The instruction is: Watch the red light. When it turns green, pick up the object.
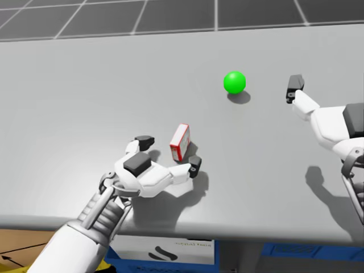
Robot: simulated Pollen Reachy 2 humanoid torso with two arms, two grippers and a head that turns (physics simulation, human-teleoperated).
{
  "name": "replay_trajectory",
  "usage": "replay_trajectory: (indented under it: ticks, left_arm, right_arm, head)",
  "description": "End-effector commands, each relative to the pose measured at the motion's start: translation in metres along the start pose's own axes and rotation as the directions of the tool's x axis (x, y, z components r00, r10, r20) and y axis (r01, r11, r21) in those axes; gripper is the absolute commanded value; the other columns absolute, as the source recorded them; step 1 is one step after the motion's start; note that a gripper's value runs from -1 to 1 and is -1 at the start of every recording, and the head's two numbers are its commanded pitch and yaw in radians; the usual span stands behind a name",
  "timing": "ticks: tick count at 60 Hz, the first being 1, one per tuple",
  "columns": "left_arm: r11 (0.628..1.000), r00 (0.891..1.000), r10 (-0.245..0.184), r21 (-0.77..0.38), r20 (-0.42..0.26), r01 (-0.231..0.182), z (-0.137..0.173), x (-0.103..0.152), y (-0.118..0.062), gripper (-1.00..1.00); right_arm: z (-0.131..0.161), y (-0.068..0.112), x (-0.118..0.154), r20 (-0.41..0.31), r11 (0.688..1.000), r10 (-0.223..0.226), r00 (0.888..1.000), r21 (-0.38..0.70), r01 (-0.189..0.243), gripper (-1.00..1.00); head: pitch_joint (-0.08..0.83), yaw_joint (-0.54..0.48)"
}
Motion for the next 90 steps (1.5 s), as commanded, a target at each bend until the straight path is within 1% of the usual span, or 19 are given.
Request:
replay_trajectory:
  ticks: [1,12,20,22,23,24,25,26,36,50,56,58,60,67,73,77,80,85,90]
  left_arm:
    - [0.996,0.996,0.093,-0.017,0.006,-0.093,-0.026,0.005,-0.029,-1.0]
    - [0.994,0.994,0.111,0.017,0.007,-0.111,-0.045,0.01,-0.038,-1.0]
    - [0.993,0.993,0.117,0.036,-0.025,-0.116,-0.051,0.003,-0.04,-1.0]
    - [0.992,0.993,0.119,0.045,-0.027,-0.118,-0.051,0.001,-0.039,-0.64]
    - [0.992,0.992,0.121,0.045,-0.027,-0.119,-0.051,0.001,-0.039,-0.09]
    - [0.992,0.992,0.125,0.039,-0.029,-0.124,-0.05,0.0,-0.039,0.26]
    - [0.991,0.992,0.125,0.039,-0.029,-0.124,-0.05,0.0,-0.039,0.9]
    - [0.992,0.992,0.124,0.039,-0.029,-0.123,-0.049,0.0,-0.039,0.93]
    - [0.993,0.994,0.11,0.035,-0.014,-0.11,-0.047,0.0,-0.04,0.99]
    - [0.995,0.995,0.099,0.026,-0.011,-0.098,-0.046,-0.002,-0.041,1.0]
    - [0.994,0.994,0.105,0.026,-0.011,-0.105,-0.044,-0.003,-0.042,1.0]
    - [0.994,0.994,0.111,0.025,-0.011,-0.11,-0.044,-0.002,-0.042,1.0]
    - [0.993,0.993,0.118,0.023,-0.012,-0.118,-0.043,-0.001,-0.042,1.0]
    - [0.99,0.991,0.137,0.022,-0.005,-0.137,-0.039,0.006,-0.041,1.0]
    - [0.988,0.987,0.153,0.017,0.04,-0.154,-0.025,0.03,-0.035,1.0]
    - [0.985,0.982,0.17,-0.014,0.083,-0.169,-0.009,0.06,-0.029,1.0]
    - [0.988,0.981,0.156,-0.025,0.118,-0.154,0.002,0.078,-0.026,1.0]
    - [0.991,0.97,0.133,-0.027,0.206,-0.13,0.024,0.116,-0.023,1.0]
    - [0.994,0.95,0.11,-0.021,0.292,-0.109,0.047,0.151,-0.023,1.0]
  right_arm:
    - [0.002,0.005,0.001,0.0,1.0,-0.027,1.0,-0.001,0.027,-1.0]
    - [0.003,0.005,0.002,0.003,1.0,-0.029,1.0,0.002,0.029,-1.0]
    - [0.004,0.004,0.003,0.005,1.0,-0.032,0.999,0.0,0.032,-1.0]
    - [0.004,0.004,0.003,0.005,0.999,-0.032,0.999,0.0,0.032,-1.0]
    - [0.004,0.005,0.003,0.005,0.999,-0.032,0.999,0.0,0.032,-1.0]
    - [0.004,0.005,0.003,0.005,0.999,-0.032,0.999,0.0,0.032,-1.0]
    - [0.004,0.005,0.003,0.006,1.0,-0.031,0.999,0.0,0.031,-1.0]
    - [0.004,0.005,0.003,0.006,1.0,-0.031,0.999,0.0,0.031,-1.0]
    - [0.004,0.005,0.003,0.005,1.0,-0.031,1.0,-0.003,0.031,-1.0]
    - [0.003,0.005,0.003,0.0,0.999,-0.032,0.999,-0.002,0.032,-1.0]
    - [0.004,0.005,0.003,-0.007,0.999,-0.048,0.999,0.006,0.048,-1.0]
    - [0.004,0.006,0.003,0.005,0.999,-0.04,0.999,0.008,0.04,-1.0]
    - [0.005,0.006,0.003,-0.003,0.998,-0.057,0.998,0.015,0.057,-1.0]
    - [0.006,0.004,0.002,-0.003,0.997,-0.068,0.998,0.046,0.068,-1.0]
    - [0.005,0.002,0.001,-0.004,0.995,-0.07,0.998,0.066,0.07,-1.0]
    - [0.005,0.001,-0.001,-0.007,0.995,-0.062,0.998,0.077,0.062,-1.0]
    - [0.005,0.001,-0.002,0.001,0.995,-0.052,0.999,0.085,0.052,-1.0]
    - [0.005,0.0,-0.004,0.007,0.994,-0.043,0.999,0.099,0.042,-1.0]
    - [0.006,0.0,-0.005,0.011,0.991,-0.046,0.999,0.13,0.044,-1.0]
  head:
    - [0.675,0.13]
    - [0.677,0.12]
    - [0.678,0.11]
    - [0.678,0.11]
    - [0.678,0.11]
    - [0.679,0.11]
    - [0.679,0.11]
    - [0.679,0.11]
    - [0.653,0.12]
    - [0.445,0.12]
    - [0.362,0.11]
    - [0.341,0.11]
    - [0.319,0.1]
    - [0.295,0.11]
    - [0.295,0.11]
    - [0.291,0.11]
    - [0.289,0.11]
    - [0.286,0.11]
    - [0.286,0.11]
